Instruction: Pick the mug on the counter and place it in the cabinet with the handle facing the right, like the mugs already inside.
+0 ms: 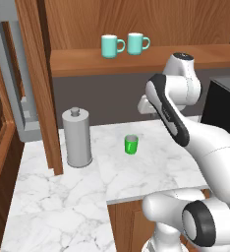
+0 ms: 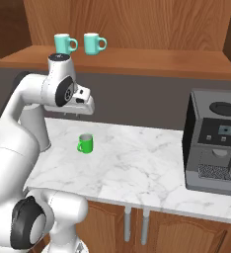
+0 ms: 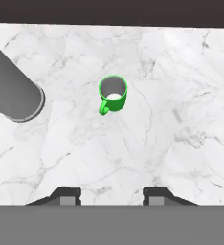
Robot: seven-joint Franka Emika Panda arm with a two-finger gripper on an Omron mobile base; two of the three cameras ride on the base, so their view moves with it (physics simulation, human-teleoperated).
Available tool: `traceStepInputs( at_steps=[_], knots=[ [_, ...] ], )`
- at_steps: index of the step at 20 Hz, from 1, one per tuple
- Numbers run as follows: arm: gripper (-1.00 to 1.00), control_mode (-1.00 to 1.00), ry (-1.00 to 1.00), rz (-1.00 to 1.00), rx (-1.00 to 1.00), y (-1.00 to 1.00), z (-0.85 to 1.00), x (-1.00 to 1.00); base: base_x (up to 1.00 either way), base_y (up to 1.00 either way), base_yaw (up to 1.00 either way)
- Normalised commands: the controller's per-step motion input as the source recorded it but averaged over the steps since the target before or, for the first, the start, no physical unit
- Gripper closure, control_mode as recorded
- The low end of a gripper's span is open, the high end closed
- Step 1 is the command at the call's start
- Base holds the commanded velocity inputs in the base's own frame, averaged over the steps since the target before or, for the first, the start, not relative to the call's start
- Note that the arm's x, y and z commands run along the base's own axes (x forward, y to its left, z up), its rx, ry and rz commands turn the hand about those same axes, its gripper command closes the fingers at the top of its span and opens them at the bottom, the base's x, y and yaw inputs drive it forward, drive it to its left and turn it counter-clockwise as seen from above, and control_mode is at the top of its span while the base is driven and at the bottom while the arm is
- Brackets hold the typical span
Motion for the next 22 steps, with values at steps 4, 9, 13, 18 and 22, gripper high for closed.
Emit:
traceStepInputs(
  at_steps=[4,9,13,18,22],
  knots=[
    [-1.0,-1.0,0.0,0.0,0.0,0.0,0.0,-0.09,0.0,0.0,0.0],
    [-1.0,-1.0,-0.05,0.0,0.0,0.0,-0.02,-0.18,0.0,0.0,0.0],
    [-1.0,-1.0,-0.12,0.0,-0.02,0.03,-0.06,-0.23,0.0,0.0,0.0],
    [-1.0,-1.0,-0.13,-0.04,-0.04,0.08,-0.16,-0.19,0.0,0.0,0.0],
    [-1.0,-1.0,-0.1,-0.06,-0.03,0.13,-0.28,-0.09,0.0,0.0,0.0]
  ],
)
